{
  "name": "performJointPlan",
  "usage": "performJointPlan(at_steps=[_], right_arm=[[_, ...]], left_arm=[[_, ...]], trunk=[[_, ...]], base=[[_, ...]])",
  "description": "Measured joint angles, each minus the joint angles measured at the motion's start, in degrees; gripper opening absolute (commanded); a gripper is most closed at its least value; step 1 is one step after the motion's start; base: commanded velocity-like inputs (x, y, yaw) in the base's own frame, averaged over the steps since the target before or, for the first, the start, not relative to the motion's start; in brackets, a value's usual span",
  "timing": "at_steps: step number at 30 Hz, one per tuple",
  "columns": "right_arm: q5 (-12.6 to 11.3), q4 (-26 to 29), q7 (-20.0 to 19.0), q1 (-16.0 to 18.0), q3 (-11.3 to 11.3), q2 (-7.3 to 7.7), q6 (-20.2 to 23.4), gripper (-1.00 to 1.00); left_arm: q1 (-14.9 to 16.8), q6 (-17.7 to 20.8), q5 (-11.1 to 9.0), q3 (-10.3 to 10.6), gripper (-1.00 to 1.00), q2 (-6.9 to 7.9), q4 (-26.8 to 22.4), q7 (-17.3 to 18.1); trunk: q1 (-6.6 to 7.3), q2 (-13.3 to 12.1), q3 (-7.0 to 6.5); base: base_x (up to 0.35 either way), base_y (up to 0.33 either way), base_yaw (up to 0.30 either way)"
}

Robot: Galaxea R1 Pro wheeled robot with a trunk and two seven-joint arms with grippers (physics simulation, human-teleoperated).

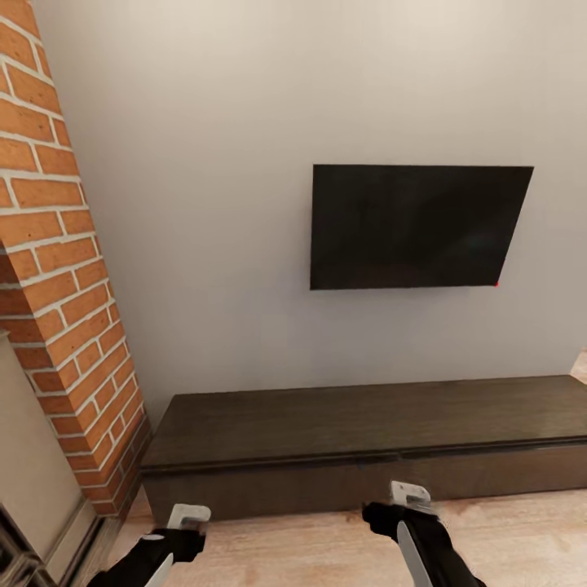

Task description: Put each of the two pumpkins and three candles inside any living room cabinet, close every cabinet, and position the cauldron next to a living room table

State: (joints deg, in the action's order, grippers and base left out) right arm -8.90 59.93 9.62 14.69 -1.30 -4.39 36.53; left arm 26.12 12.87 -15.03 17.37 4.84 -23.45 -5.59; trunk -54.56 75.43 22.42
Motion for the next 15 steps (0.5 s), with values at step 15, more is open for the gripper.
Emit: performJointPlan(at_steps=[15], right_arm=[[0.0,-24.0,0.2,-1.0,-3.9,0.69,-24.9,1.0]], left_arm=[[-0.6,-11.7,0.1,0.2,1.0,-1.56,9.7,-0.1]], trunk=[[3.29,-6.0,-2.7]], base=[[0.0,0.0,0.0]])
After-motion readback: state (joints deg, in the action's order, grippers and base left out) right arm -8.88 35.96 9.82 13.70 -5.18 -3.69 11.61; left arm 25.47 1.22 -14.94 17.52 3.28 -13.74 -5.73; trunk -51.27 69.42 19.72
